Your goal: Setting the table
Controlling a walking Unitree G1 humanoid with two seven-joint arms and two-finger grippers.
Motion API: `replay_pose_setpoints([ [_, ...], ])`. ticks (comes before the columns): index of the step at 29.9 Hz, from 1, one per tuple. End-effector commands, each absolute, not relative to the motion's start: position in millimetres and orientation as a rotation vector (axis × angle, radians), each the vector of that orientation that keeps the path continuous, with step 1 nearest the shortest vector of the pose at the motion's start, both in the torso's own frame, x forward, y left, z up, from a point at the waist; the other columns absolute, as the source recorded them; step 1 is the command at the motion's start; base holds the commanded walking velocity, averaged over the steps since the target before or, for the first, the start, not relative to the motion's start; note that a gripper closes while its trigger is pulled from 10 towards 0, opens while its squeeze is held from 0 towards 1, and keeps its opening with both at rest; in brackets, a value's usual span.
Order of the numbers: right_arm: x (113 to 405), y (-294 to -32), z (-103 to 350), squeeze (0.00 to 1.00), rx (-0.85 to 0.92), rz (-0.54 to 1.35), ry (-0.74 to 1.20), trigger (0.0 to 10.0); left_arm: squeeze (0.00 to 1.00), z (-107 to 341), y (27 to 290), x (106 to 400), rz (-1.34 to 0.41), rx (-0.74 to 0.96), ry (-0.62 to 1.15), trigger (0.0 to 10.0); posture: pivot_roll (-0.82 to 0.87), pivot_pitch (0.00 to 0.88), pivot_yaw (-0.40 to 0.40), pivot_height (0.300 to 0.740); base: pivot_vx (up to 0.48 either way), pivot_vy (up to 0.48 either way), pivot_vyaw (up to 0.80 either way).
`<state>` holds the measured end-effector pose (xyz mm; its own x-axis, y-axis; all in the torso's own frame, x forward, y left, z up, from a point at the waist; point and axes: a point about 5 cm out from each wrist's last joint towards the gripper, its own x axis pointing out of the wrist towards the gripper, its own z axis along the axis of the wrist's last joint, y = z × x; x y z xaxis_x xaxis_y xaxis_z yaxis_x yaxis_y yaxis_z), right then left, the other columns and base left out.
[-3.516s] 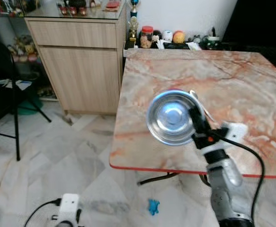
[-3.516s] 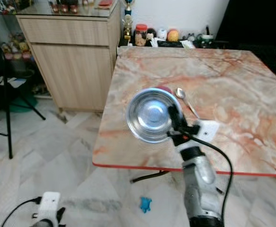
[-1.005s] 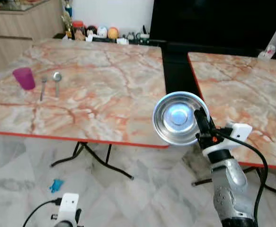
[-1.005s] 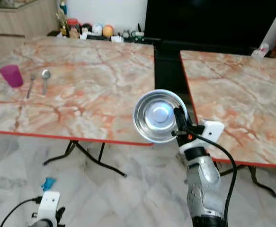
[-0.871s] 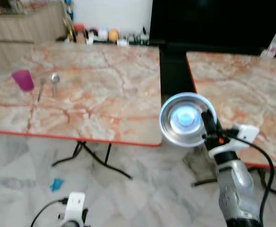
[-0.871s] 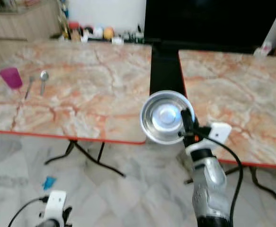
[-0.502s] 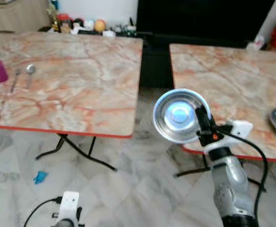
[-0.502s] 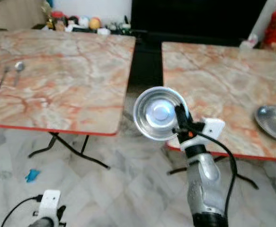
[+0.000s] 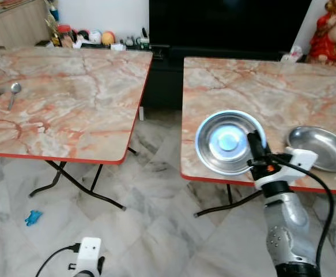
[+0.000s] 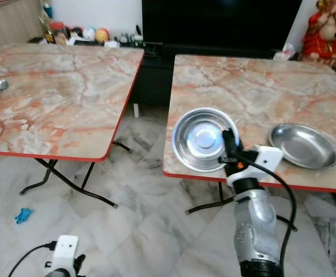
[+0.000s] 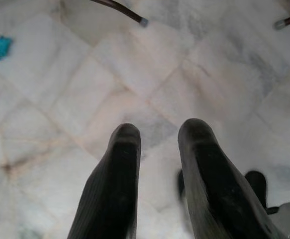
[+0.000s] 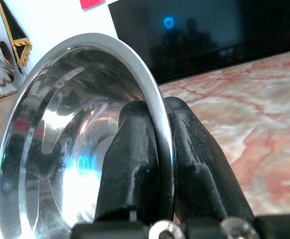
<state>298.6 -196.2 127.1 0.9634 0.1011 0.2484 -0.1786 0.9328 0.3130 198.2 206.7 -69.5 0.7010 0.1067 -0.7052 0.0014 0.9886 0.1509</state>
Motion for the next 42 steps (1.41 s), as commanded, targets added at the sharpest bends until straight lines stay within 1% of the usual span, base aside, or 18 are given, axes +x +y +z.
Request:
replay_pose_setpoints([
  [1,301,-191,134,0.00,0.332,0.168,-0.253,10.0,0.00,-70,210,196,0.065,0.150,0.808,10.0,0.03,0.000,-0.040,0.740,0.000,-0.352,0.00],
  [13,302,-193,133,0.00,0.328,0.151,-0.255,10.0,0.00,-70,209,197,0.059,0.137,0.799,10.0,0.04,0.000,-0.040,0.740,0.000,-0.345,0.00],
  [27,303,-200,131,0.00,0.321,0.103,-0.249,10.0,0.00,-70,203,197,0.049,0.073,0.788,10.0,0.04,0.000,-0.044,0.740,0.000,0.000,0.00],
  [33,304,-209,129,0.00,0.325,0.025,-0.243,10.0,0.00,-71,203,197,0.039,0.064,0.797,10.0,0.04,0.000,-0.039,0.740,0.000,0.000,0.00],
  [35,301,-219,119,0.00,0.329,-0.069,-0.210,10.0,0.00,-71,205,197,0.032,0.068,0.803,10.0,0.05,0.000,-0.033,0.740,0.000,0.000,0.00],
  [39,298,-223,112,0.00,0.322,-0.111,-0.188,10.0,0.00,-70,207,198,0.025,0.078,0.805,10.0,0.05,0.000,-0.030,0.740,0.000,0.000,0.00],
  [42,299,-226,111,0.00,0.329,-0.156,-0.190,10.0,0.00,-67,212,202,0.027,0.087,0.797,10.0,0.05,0.000,-0.012,0.740,0.000,0.000,0.00],
])
